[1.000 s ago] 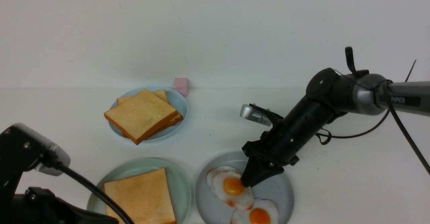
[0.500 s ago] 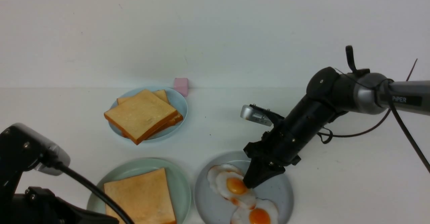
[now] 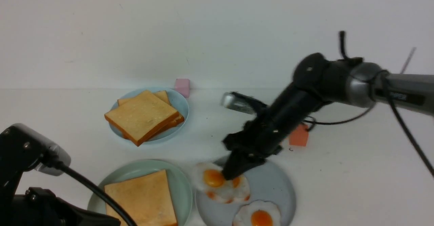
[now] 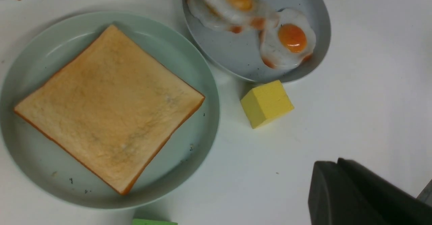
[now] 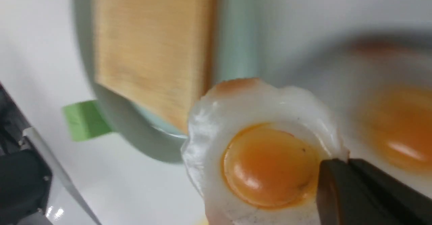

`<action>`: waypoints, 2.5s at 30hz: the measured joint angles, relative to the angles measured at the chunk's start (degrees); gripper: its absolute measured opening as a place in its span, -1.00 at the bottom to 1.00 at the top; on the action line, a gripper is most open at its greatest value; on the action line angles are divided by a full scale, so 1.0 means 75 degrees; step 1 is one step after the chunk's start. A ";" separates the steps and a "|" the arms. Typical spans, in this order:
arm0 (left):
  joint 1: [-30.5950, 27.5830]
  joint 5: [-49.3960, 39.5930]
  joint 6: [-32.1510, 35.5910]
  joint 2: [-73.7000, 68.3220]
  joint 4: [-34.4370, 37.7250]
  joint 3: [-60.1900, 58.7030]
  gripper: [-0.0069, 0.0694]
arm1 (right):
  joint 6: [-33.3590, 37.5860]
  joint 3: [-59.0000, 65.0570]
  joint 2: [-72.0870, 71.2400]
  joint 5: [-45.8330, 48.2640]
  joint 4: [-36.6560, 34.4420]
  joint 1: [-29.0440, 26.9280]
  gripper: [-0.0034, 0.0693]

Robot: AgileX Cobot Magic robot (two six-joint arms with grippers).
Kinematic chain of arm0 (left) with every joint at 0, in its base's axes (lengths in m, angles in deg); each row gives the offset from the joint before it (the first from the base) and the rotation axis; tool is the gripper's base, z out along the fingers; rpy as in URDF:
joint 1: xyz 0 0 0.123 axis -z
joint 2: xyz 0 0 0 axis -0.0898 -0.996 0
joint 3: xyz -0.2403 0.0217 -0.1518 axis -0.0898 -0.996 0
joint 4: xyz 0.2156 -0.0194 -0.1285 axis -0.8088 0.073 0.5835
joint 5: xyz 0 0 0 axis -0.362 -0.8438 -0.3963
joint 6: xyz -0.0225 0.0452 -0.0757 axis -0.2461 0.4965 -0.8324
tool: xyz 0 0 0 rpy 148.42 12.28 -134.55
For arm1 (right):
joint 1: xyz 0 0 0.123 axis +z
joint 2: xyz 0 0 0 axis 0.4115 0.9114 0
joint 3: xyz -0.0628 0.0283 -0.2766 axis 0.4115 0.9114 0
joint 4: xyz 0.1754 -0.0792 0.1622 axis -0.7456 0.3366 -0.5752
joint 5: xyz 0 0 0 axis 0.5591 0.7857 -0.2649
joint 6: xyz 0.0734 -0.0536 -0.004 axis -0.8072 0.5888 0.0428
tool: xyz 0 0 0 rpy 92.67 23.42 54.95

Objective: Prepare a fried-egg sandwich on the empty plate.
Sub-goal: Use the right arm to place the fried egg on the slice of bread in the middle, then use the left arm to grab a slice of bread

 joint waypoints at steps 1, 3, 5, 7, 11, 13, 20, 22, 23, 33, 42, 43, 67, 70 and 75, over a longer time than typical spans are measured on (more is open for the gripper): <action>0.0000 0.0000 0.0000 0.0000 0.0000 0.0000 -0.74 | -0.0075 -0.0164 0.0045 -0.0059 -0.0017 0.0187 -0.86; 0.0000 0.0011 0.0000 0.0000 0.0002 0.0000 -0.74 | -0.0207 -0.0533 0.0226 -0.0187 -0.0088 0.0574 -0.86; 0.0000 0.0011 0.0000 0.0000 0.0010 0.0000 -0.74 | -0.0426 -0.1085 0.0550 -0.0365 -0.0158 0.0950 -0.86; 0.0000 0.0011 0.0000 0.0000 0.0010 0.0000 -0.74 | -0.0697 -0.1422 0.0879 -0.0540 -0.0169 0.1187 -0.86; 0.0000 0.0018 0.0000 0.0000 0.0010 0.0000 -0.74 | -0.1255 -0.1885 0.1402 -0.0947 -0.0146 0.1449 -0.80; 0.0000 0.0018 0.0000 0.0000 0.0010 0.0000 -0.74 | -0.1380 -0.2021 0.1542 -0.1117 -0.0146 0.1510 -0.68; 0.0000 0.0436 -0.0233 0.0000 0.0039 0.0000 -0.72 | -0.1799 -0.2122 0.1201 -0.0522 0.0689 0.1425 0.12; 0.0000 0.0723 -0.0533 0.0000 0.0056 0.0000 -0.72 | -0.2026 -0.2122 0.0986 -0.0358 0.1176 0.1384 0.26; 0.0000 0.1205 -0.1093 -0.0025 0.0082 0.0000 -0.72 | -0.2202 -0.2122 0.0594 -0.0191 0.1764 0.1350 0.42; -0.1067 0.2051 -0.3795 -0.2042 0.0034 0.0412 -0.58 | -0.2409 -0.2069 -0.2655 0.0754 0.3095 0.1411 0.66; -0.2845 0.0998 -0.3538 -0.5200 0.1108 0.2682 -0.12 | -0.1890 0.0257 -0.4651 0.0543 0.3137 0.1811 0.66; -0.2857 0.1005 -0.3445 -0.5508 0.1232 0.2873 -0.04 | -0.1761 0.0611 -0.4870 0.0377 0.3092 0.1864 0.66; -0.2864 0.2165 -0.1363 -0.9102 0.3156 0.5016 -0.03 | -0.1384 0.2283 -0.6223 -0.0150 0.2827 0.1939 0.66; -0.2864 0.2271 -0.0918 -0.9136 0.3401 0.5024 -0.34 | -0.1384 0.2283 -0.6223 0.0017 0.2730 0.1939 0.66; -0.2864 0.2287 -0.0505 -0.9152 0.3589 0.5024 -0.76 | -0.1384 0.2283 -0.6223 0.0083 0.2433 0.1939 0.66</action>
